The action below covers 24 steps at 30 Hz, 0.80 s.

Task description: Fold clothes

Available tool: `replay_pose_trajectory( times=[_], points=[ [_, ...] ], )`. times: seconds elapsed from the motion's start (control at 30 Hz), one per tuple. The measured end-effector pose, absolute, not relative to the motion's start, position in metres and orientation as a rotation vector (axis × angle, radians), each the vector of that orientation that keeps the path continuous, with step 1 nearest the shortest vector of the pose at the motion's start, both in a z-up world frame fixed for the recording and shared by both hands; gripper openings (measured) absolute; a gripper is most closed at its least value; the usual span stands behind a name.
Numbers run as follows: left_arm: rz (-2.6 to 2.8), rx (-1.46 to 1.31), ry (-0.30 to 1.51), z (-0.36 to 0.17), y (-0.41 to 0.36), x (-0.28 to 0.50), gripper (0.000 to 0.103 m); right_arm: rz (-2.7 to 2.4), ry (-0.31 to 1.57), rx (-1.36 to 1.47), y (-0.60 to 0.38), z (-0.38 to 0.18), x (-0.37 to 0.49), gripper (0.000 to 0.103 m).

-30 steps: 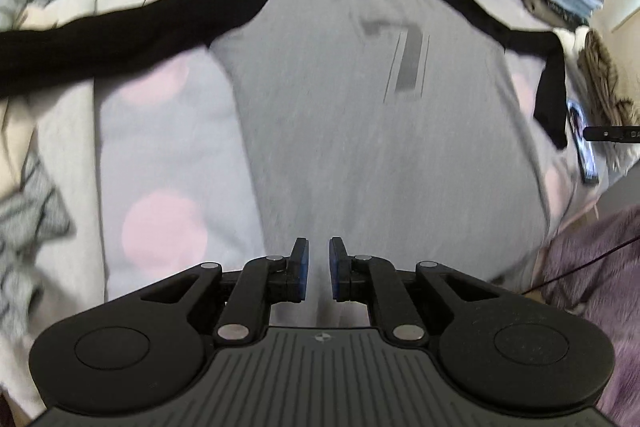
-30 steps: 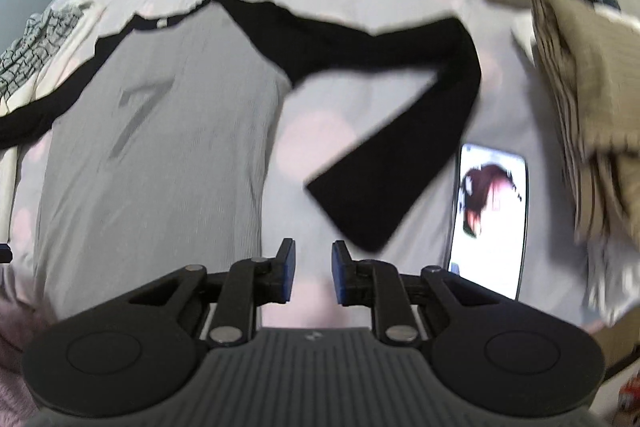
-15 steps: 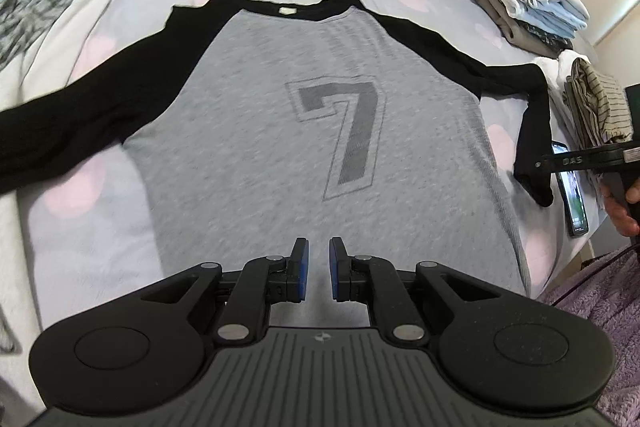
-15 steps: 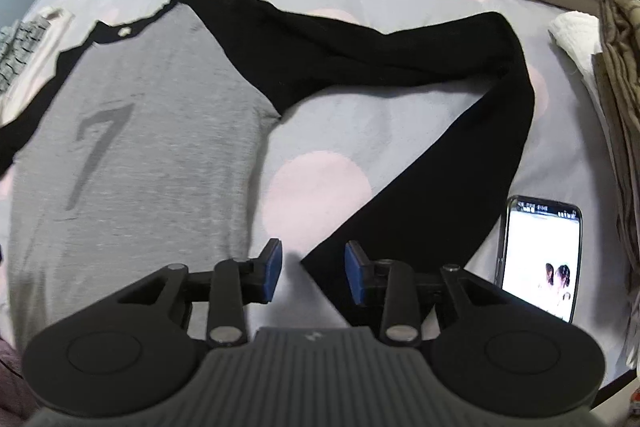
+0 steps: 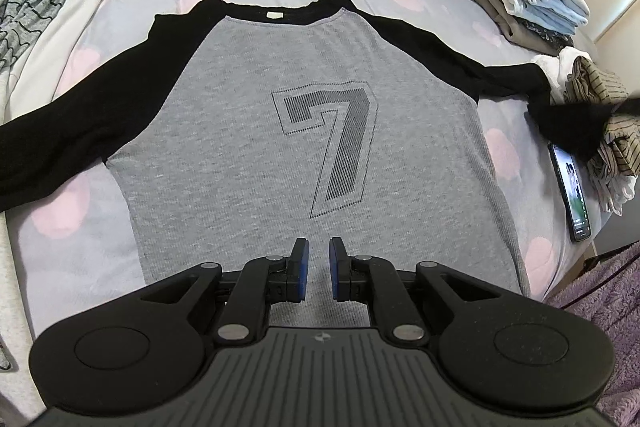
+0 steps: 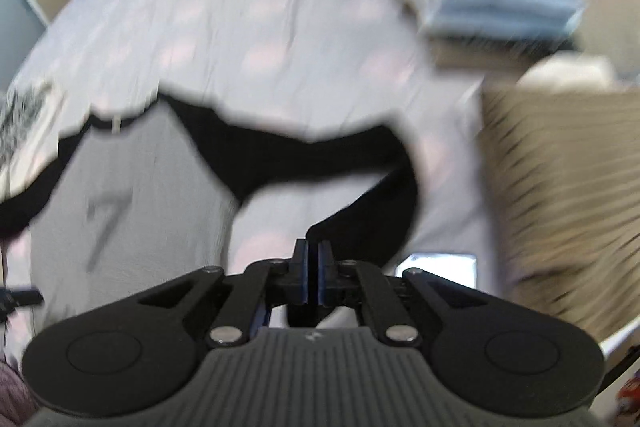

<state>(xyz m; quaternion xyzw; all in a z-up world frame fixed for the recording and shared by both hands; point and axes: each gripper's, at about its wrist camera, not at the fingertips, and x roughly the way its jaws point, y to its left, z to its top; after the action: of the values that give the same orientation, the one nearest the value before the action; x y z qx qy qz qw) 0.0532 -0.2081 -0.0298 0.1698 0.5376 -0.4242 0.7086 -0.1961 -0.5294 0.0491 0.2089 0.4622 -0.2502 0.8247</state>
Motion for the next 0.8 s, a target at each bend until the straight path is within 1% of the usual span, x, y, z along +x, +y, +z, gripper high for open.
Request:
replay_pose_trajectory(
  times=[0.17,0.33,0.47,0.53,0.8],
  points=[
    [-0.933,0.375,1.197,-0.031,-0.209,0.056,0.008,-0.666,0.89,0.336,-0.569,0.127,-0.215,0.005],
    [-0.923,0.365,1.201,-0.031,-0.208,0.057,0.008,-0.843,0.85,0.319,-0.617,0.16,-0.237,0.004],
    [-0.914,0.368,1.21,-0.035,-0.207,0.058,0.008,-0.964,0.853,0.329,-0.655,0.16,-0.253,0.004],
    [-0.908,0.37,1.215,-0.037,-0.207,0.059,0.008,-1.016,0.873,0.359,-0.677,0.15,-0.26,0.004],
    [-0.895,0.378,1.201,-0.04,-0.207,0.061,0.008,-1.096,0.929,0.462,-0.729,0.082,-0.271,0.004]
  ],
)
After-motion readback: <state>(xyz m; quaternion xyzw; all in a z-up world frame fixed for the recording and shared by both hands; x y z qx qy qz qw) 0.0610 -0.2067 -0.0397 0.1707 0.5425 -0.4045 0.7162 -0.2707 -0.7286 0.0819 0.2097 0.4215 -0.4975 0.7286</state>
